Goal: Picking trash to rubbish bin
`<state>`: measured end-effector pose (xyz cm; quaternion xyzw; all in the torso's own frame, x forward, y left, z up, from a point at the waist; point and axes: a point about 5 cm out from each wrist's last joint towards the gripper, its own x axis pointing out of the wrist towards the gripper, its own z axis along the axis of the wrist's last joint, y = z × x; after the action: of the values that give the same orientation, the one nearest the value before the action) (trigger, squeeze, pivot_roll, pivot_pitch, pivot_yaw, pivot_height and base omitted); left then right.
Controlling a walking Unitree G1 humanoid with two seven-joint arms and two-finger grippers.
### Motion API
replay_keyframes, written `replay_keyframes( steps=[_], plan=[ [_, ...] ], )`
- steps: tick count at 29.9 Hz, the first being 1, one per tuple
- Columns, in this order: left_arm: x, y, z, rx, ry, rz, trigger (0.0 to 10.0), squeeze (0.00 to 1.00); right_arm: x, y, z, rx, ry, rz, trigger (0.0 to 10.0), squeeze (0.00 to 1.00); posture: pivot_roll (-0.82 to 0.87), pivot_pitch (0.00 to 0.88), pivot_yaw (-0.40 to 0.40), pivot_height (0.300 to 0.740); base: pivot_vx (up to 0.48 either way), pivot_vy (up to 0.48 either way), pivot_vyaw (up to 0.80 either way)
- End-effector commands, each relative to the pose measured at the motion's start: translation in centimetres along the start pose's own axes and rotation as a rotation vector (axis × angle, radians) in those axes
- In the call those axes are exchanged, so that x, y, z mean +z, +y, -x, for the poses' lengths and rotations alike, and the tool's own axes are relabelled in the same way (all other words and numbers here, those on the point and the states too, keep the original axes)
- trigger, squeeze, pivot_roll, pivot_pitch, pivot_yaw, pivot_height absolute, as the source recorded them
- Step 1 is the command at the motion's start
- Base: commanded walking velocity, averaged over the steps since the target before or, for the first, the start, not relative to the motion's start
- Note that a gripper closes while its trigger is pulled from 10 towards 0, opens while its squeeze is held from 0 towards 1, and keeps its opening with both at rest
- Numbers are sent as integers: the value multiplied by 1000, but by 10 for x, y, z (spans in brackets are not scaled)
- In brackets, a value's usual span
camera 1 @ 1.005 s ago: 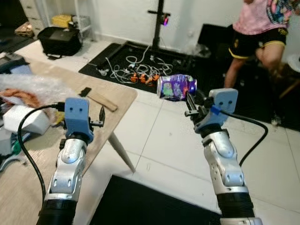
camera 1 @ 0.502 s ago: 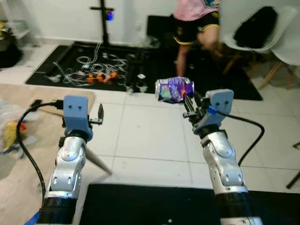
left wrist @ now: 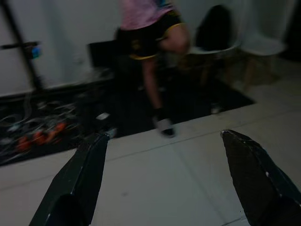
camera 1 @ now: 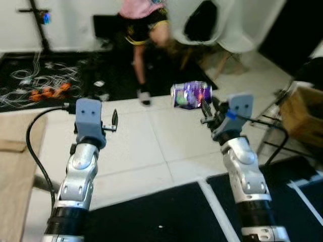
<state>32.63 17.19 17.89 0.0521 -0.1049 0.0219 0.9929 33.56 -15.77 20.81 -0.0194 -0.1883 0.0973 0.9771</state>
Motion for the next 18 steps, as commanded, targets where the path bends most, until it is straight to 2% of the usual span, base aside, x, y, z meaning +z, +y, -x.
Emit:
replay_keyframes(
  steps=[1,10,18],
  plan=[
    [-2,2,1,2,7,-8,10000,0,-6,1,4,1,32,-17,10000,0,-71,134,-73,740,0,0,-800],
    [-3,5,3,-2,6,-12,10000,0,-7,-1,5,7,42,-14,10000,0,-91,115,-79,740,0,0,-800],
    [-2,3,5,-27,-3,-24,10000,0,-7,-1,3,18,42,-11,10000,0,-86,54,-74,740,0,0,-800]
  ],
)
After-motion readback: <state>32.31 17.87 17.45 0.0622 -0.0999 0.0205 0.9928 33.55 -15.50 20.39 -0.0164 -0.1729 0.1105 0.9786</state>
